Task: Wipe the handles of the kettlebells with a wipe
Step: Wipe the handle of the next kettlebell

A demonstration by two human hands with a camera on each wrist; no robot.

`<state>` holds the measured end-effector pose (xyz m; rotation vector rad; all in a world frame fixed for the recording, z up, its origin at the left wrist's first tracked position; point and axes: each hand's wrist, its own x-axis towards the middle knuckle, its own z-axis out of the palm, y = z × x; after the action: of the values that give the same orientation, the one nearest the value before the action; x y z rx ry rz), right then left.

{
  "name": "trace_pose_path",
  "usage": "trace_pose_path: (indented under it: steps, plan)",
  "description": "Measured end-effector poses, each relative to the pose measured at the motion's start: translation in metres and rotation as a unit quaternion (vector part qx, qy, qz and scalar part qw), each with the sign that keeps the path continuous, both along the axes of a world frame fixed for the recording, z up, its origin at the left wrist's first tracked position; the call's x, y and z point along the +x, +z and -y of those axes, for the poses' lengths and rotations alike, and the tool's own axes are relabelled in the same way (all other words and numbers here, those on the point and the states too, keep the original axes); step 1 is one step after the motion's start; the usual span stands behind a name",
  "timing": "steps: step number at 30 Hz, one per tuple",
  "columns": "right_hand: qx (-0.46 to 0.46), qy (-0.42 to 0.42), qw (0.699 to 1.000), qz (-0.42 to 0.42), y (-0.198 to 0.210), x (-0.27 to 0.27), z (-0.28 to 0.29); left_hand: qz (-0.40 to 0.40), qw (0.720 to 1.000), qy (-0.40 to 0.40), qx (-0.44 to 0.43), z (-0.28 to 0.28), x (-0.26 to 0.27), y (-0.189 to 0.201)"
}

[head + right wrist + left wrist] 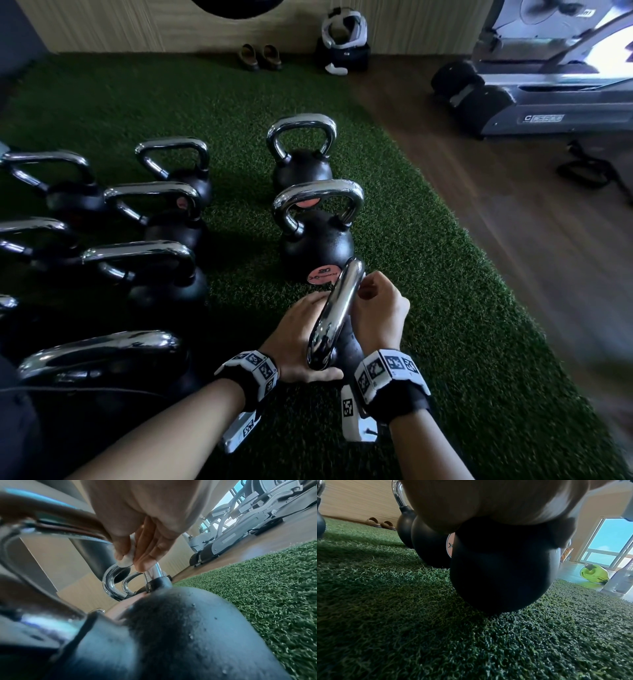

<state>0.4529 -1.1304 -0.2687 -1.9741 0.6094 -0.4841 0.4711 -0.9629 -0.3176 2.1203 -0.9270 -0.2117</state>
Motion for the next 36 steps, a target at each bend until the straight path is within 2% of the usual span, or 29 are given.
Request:
trace_pose_path:
  steps: [7, 11, 17, 19, 22, 24, 26, 28, 30, 31, 32, 33, 35, 36]
  plan:
    - [-0.037, -0.015, 0.996, -0.078, 0.002, 0.02, 0.005, 0.024, 0.999, -0.002, -0.029, -0.001, 0.003, -0.01]
    - [-0.052, -0.005, 0.988, -0.147, 0.002, 0.025, 0.006, 0.007, 0.999, 0.001, -0.032, -0.001, 0.003, -0.014]
    - [-0.059, 0.043, 0.982, -0.177, 0.001, 0.024, 0.002, 0.035, 0.998, -0.013, -0.043, 0.001, 0.006, -0.014]
    - [-0.079, 0.061, 0.972, -0.211, 0.005, 0.022, 0.005, 0.064, 0.998, -0.011, -0.011, 0.002, 0.006, -0.015]
    - [-0.091, 0.105, 0.962, -0.233, 0.017, 0.018, 0.022, 0.084, 0.991, -0.03, 0.102, 0.002, 0.01, -0.018]
    - [-0.114, 0.101, 0.973, -0.171, 0.029, 0.016, 0.033, 0.015, 0.982, -0.064, 0.177, -0.002, 0.022, -0.014]
    - [-0.166, 0.121, 0.974, -0.092, 0.038, 0.018, 0.044, -0.13, 0.971, -0.055, 0.191, -0.006, 0.037, 0.01]
    - [-0.189, 0.202, 0.959, -0.056, 0.047, 0.026, 0.051, -0.258, 0.955, 0.002, 0.148, -0.01, 0.047, 0.045]
    - [-0.236, 0.294, 0.926, -0.03, 0.053, 0.038, 0.054, -0.313, 0.944, 0.097, 0.035, -0.015, 0.049, 0.073]
    - [-0.268, 0.328, 0.905, -0.025, 0.052, 0.044, 0.054, -0.309, 0.944, 0.118, 0.005, -0.015, 0.045, 0.086]
    - [-0.293, 0.355, 0.887, -0.031, 0.051, 0.048, 0.053, -0.291, 0.95, 0.115, 0.017, -0.011, 0.037, 0.1]
    - [-0.302, 0.377, 0.874, -0.042, 0.051, 0.05, 0.05, -0.261, 0.957, 0.108, 0.067, -0.005, 0.026, 0.113]
    - [-0.302, 0.402, 0.863, -0.043, 0.049, 0.052, 0.046, -0.134, 0.968, 0.102, 0.188, 0.014, 0.005, 0.129]
    - [-0.299, 0.405, 0.863, -0.038, 0.048, 0.051, 0.046, -0.081, 0.967, 0.111, 0.213, 0.023, -0.001, 0.128]
